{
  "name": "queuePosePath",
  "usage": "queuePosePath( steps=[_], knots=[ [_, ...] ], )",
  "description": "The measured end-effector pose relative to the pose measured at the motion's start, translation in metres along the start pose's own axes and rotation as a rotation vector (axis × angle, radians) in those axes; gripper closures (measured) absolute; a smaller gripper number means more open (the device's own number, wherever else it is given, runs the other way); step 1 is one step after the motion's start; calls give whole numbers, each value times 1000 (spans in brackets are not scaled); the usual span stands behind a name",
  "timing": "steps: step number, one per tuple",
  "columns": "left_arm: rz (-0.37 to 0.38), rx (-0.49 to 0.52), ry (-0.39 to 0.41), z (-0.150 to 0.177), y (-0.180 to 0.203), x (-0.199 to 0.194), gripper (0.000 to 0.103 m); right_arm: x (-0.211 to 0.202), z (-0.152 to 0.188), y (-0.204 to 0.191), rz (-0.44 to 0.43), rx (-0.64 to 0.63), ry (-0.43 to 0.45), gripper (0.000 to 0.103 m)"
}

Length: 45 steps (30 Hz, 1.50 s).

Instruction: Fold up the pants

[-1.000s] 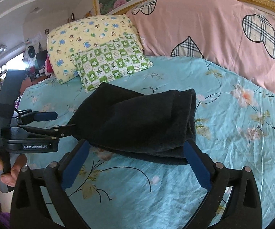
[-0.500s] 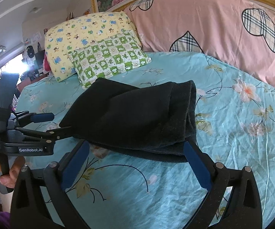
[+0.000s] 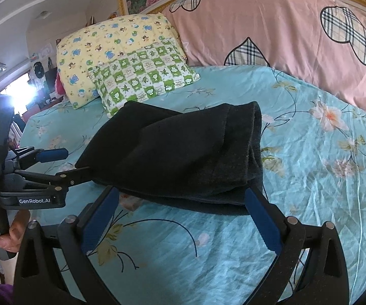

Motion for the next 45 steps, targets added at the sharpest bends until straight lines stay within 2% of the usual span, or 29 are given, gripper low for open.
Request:
queuePosePath(
  steps=[35,45],
  knots=[
    [16,0,8,-5,1,2,19,6,-1,4,1,9,-5,4],
    [28,-3,17,-8,6,-7,19,-6,-3,9,12,39,14,4]
  ],
)
Point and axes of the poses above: each gripper's, at about its wrist camera, not at the fingertips, and x roughly the way its jaws point, y to its right, z to its underside, the point moved 8 cm from there along x, roughly the way its jaws point, and after that the axes turned 14 degrees about y, right-handed, at the moved point
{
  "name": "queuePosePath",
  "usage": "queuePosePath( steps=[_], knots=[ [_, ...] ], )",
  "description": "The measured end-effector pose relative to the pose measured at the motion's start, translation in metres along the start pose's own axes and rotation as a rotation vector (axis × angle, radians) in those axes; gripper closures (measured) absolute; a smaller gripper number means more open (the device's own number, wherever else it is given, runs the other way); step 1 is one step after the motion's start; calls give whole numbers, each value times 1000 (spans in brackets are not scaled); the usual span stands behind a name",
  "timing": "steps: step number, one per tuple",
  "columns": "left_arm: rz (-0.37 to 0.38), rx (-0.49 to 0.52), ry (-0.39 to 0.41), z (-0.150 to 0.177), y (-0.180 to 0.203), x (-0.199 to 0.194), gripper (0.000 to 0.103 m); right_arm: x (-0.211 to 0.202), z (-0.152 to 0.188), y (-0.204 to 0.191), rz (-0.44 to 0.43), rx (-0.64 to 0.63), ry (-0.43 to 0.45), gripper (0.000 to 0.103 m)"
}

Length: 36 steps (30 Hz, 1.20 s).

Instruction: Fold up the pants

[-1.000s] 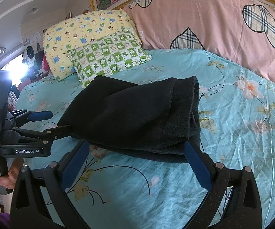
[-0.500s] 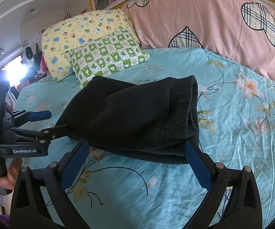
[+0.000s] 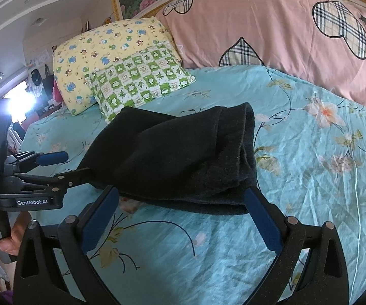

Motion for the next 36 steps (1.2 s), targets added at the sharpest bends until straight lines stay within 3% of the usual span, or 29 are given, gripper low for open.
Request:
queuePosePath(
  steps=[29,36],
  knots=[
    [-6,-15,68,-15,1,-13,19,-11,-15,-9,-3,4,45,4],
    [7,-22,51,-18,1,-5,19,-8,-17,-1,5,16,44,4]
  ],
)
Point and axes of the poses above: each gripper's, at about its wrist camera, not at the fingertips, and x roughly the way its jaws point, y to its right, z to its underside, the point moved 8 cm from there along x, roughly the way its jaws point, and after that the axes turned 14 degrees about y, right-handed, at the moved point
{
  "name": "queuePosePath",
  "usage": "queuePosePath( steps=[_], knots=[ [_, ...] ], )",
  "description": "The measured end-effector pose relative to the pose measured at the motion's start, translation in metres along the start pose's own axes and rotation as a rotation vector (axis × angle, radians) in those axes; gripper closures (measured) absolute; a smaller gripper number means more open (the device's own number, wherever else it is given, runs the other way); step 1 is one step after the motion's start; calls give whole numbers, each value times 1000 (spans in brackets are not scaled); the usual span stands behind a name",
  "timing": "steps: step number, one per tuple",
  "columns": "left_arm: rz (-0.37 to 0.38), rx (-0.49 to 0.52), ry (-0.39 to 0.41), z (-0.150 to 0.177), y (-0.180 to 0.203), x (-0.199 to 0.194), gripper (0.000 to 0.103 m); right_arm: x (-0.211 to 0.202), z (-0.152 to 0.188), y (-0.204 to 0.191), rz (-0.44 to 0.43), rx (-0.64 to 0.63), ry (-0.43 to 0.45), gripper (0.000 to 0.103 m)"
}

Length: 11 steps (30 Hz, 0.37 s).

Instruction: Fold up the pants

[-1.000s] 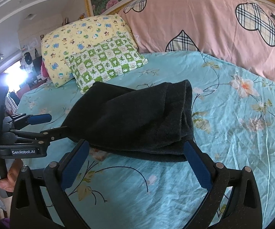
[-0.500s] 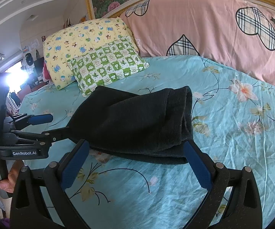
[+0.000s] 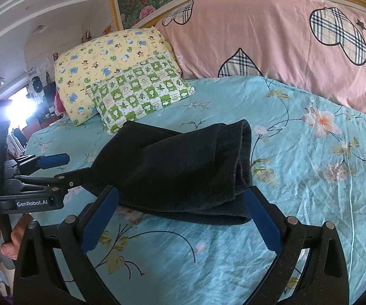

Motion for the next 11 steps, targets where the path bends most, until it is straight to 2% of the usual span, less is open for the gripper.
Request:
queuePosePath(
  steps=[11],
  knots=[
    [9,-23,-37,-1,0,13,19,3,1,10,23,33,-14,4]
  ],
)
Point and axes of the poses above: each gripper's, at about its wrist camera, not at the fingertips, and x roughly the way its jaws point, y to its right, z to its underside, the point moved 8 cm from there along x, roughly the way its jaws point, and after that the axes turned 14 degrees about y, right-handed, at the moved point
